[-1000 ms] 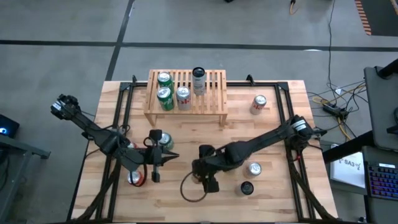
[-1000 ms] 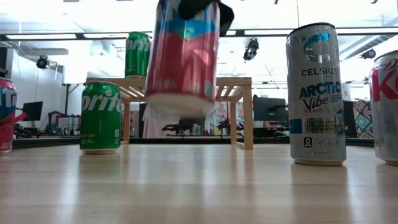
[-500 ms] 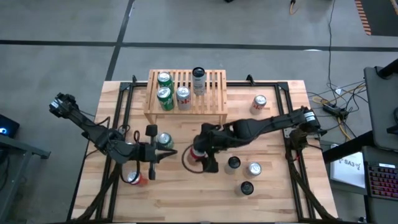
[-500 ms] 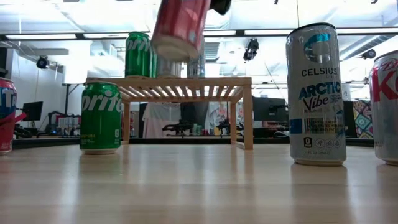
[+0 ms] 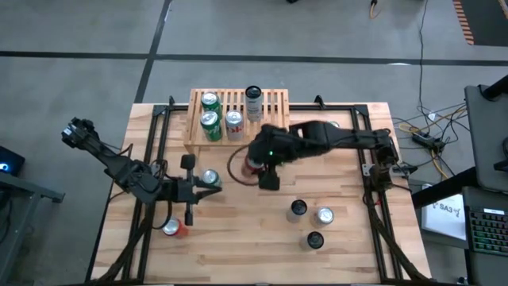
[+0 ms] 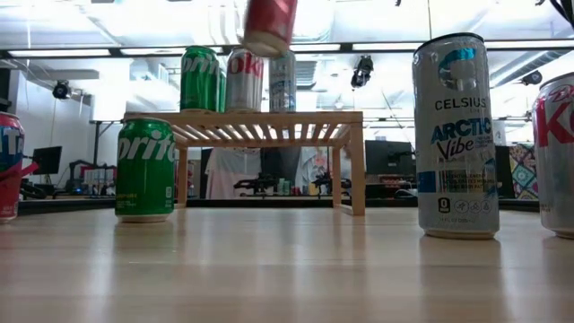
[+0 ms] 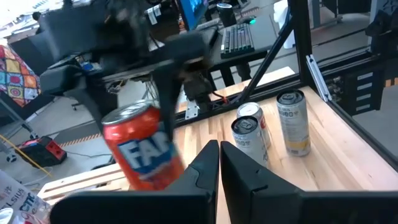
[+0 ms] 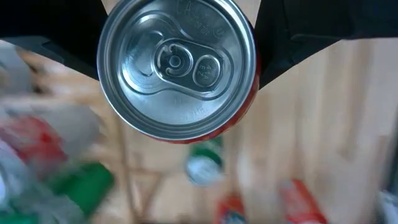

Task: Place canned beverage on shelf
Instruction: Put the right orange soda can on the shelf

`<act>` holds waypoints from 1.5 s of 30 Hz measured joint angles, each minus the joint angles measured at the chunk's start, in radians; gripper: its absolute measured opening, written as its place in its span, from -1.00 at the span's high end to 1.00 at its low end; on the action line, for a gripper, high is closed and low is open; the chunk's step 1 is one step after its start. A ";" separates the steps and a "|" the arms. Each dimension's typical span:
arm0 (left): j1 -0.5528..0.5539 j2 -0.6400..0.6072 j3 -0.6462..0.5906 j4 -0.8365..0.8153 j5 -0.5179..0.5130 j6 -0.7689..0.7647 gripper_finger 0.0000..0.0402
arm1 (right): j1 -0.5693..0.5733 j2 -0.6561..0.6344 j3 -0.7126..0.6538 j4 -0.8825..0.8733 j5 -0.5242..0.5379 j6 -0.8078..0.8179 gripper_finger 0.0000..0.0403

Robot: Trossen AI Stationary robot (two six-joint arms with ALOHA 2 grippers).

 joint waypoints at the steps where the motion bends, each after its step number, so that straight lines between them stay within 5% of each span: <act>1: 0.000 -0.002 0.000 -0.001 0.000 0.007 1.00 | -0.015 0.000 0.011 -0.034 0.015 0.001 -0.41; 14: 0.000 0.000 0.000 -0.021 -0.043 0.022 1.00 | -0.232 0.000 0.038 -0.269 0.054 -0.027 -0.41; 20: 0.000 0.000 0.000 -0.036 -0.159 0.023 1.00 | -0.302 -0.003 0.038 -0.276 -0.009 -0.102 -0.41; 45: 0.000 -0.002 0.000 -0.071 -0.185 0.029 1.00 | -0.604 -0.010 0.038 -0.164 -0.213 -0.321 -0.41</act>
